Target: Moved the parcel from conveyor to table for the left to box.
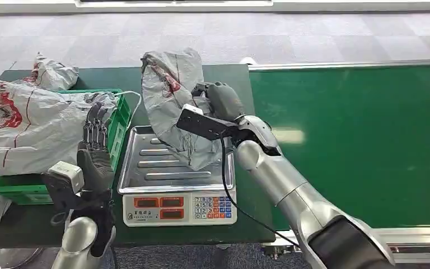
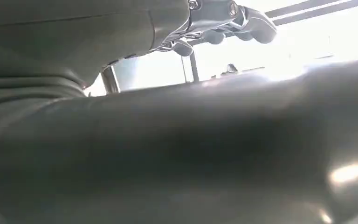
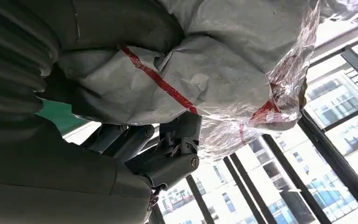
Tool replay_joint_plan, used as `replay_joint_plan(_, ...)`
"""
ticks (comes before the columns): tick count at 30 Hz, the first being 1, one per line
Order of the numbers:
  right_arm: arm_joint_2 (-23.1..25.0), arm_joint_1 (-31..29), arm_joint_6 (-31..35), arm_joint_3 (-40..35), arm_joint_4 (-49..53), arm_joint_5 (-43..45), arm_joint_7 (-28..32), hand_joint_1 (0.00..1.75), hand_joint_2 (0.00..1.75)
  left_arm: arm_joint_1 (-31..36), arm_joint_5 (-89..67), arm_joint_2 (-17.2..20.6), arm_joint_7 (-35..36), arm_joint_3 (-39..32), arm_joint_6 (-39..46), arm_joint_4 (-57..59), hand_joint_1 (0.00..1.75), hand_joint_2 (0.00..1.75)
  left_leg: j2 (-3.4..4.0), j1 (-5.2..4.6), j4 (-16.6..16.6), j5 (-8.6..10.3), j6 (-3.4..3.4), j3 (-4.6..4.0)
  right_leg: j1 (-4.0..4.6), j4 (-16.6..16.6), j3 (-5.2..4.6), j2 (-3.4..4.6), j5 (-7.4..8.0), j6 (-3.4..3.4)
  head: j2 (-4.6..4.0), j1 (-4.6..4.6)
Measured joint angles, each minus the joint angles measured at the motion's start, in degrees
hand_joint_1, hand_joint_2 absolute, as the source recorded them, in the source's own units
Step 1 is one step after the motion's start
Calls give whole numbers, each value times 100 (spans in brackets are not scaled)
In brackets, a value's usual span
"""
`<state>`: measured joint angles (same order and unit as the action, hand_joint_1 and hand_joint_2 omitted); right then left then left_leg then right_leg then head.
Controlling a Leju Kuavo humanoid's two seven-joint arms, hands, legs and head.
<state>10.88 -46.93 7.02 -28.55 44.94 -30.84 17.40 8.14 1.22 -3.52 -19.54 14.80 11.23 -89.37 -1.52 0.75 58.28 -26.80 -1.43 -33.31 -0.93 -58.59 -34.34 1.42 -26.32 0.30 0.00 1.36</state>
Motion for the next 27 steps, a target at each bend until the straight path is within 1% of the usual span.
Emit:
replay_joint_plan(14, 2, -1, -18, 0, -33, 4, 0, 175, 175, 8, 0, 0, 0, 2, 0, 26, 0, 0, 0, 0, 0, 0, 0, 0, 0, 0, 0, 0, 0, 0, 0, 0)
replay_joint_plan(17, 121, -44, -267, 0, -219, 133, -7, 175, 175, 98, 127, -9, 18, 33, -28, 72, 0, 0, 2, 1, 0, 0, 0, 0, 1, 0, -1, 1, 0, 0, 0, 2)
replay_joint_plan(21, 339, -165, -212, 0, -601, 179, 111, 175, 175, 295, 184, -57, 42, 118, -83, 199, 0, 0, 0, 1, 0, 2, -2, 0, 1, 0, -1, 0, 1, 0, 0, 0)
replay_joint_plan(27, 420, -315, -170, 0, -894, 221, 157, 175, 175, 436, 190, -77, 59, 131, -85, 317, 0, 0, 2, 0, 1, 3, -3, 0, 0, 0, -1, 2, 3, 1, 0, 0)
